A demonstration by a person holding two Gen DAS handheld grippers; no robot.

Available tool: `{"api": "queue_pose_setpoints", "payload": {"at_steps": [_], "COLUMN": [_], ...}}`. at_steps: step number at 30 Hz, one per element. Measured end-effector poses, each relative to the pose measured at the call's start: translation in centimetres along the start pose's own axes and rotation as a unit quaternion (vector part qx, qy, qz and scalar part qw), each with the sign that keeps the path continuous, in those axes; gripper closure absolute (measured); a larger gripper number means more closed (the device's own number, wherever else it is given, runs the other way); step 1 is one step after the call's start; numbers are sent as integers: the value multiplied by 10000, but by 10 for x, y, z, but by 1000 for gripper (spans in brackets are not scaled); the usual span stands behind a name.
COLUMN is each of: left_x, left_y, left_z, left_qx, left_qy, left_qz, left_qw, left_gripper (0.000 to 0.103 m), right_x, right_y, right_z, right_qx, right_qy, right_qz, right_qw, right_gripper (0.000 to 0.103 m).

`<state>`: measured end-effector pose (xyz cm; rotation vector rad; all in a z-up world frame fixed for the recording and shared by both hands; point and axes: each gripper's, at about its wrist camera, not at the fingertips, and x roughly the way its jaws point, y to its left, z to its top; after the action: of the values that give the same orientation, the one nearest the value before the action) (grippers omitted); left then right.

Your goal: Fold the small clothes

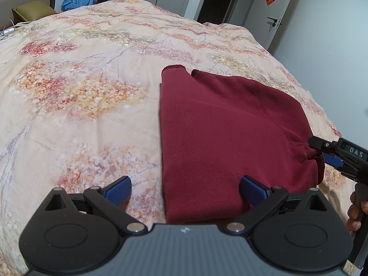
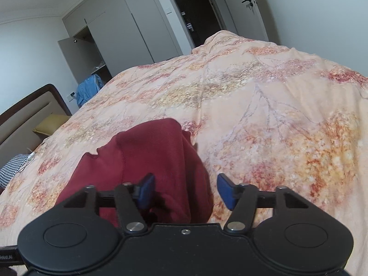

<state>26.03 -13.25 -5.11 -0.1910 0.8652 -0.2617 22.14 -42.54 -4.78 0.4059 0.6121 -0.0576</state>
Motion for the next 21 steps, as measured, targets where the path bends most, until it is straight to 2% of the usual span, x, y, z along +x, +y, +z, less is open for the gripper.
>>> {"api": "queue_pose_setpoints", "payload": {"at_steps": [5,12,21], "left_x": [0,0,0], "left_y": [-1,0,2], "left_z": [0,-3,-6], "left_qx": [-4,-16,-45], "left_qy": [6,38,78], "left_qz": [-1,-7,-7], "left_qw": [10000,10000,10000], "left_gripper": [0,0,0], "right_x": [0,-6,-11], "right_y": [3,4,0], "right_z": [-12,-27,-32], "right_qx": [-261,-580,-476], "right_qy": [217,149,217], "right_qz": [-209,-448,-524], "right_qw": [9992,9972,9973], "right_gripper": [31,19,14]}}
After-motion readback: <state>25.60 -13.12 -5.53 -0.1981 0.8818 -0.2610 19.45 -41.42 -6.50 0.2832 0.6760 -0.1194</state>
